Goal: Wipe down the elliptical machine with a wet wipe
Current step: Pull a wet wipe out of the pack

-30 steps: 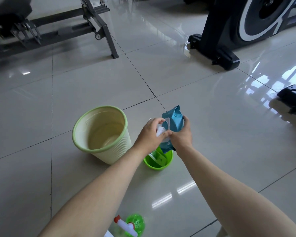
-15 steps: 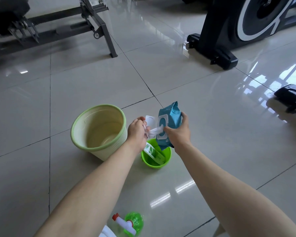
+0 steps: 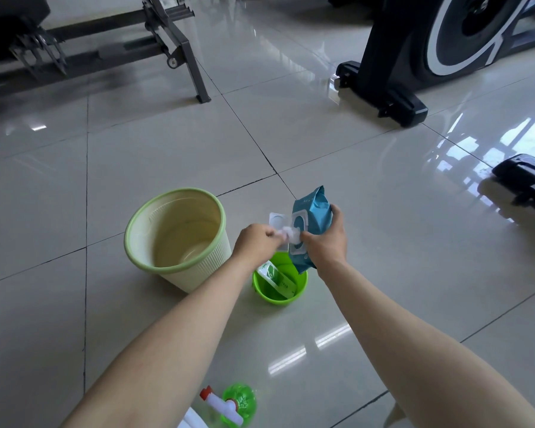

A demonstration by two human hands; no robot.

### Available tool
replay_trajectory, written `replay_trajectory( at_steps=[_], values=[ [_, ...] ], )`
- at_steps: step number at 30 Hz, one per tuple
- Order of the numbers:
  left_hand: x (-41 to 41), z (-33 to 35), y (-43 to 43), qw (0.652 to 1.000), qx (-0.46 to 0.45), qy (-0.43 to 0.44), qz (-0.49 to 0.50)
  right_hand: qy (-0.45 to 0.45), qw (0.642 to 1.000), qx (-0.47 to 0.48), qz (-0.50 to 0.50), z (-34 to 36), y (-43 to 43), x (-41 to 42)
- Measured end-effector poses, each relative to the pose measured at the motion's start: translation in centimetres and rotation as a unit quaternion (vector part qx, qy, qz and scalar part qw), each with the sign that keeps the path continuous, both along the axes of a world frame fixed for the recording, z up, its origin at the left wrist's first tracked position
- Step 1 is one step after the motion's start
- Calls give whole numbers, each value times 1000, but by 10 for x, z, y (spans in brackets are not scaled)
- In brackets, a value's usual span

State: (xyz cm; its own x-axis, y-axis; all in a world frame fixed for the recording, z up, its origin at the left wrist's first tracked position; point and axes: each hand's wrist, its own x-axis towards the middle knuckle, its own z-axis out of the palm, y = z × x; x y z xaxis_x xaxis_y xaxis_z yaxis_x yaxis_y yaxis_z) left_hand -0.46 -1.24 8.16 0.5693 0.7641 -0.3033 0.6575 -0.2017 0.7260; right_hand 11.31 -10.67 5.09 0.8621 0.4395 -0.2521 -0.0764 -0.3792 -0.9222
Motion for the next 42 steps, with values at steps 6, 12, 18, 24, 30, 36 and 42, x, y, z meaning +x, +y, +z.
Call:
replay_trajectory(
  at_steps=[6,12,18,24,30,36,42],
  values=[
    [10,7,-1,960,-146,-176,164,34,999,4,-17,-6,2,-1],
    [10,2,1,910,-189,-259,262,33,999,1,-18,-4,6,1],
    [14,2,4,947,-98,-211,221,10,1000,-20,-11,-4,6,1],
    [10,-11,0,997,15,-35,-63,-7,1000,-27,-9,-4,7,3],
    [9,-20,13,998,61,-17,4,-8,1000,-21,-9,-3,5,4],
    [7,-13,29,975,-34,-117,187,15,999,-28,-27,-2,1,8],
    [-1,-22,18,978,-101,-75,166,99,992,59,-54,5,2,4]
  ],
)
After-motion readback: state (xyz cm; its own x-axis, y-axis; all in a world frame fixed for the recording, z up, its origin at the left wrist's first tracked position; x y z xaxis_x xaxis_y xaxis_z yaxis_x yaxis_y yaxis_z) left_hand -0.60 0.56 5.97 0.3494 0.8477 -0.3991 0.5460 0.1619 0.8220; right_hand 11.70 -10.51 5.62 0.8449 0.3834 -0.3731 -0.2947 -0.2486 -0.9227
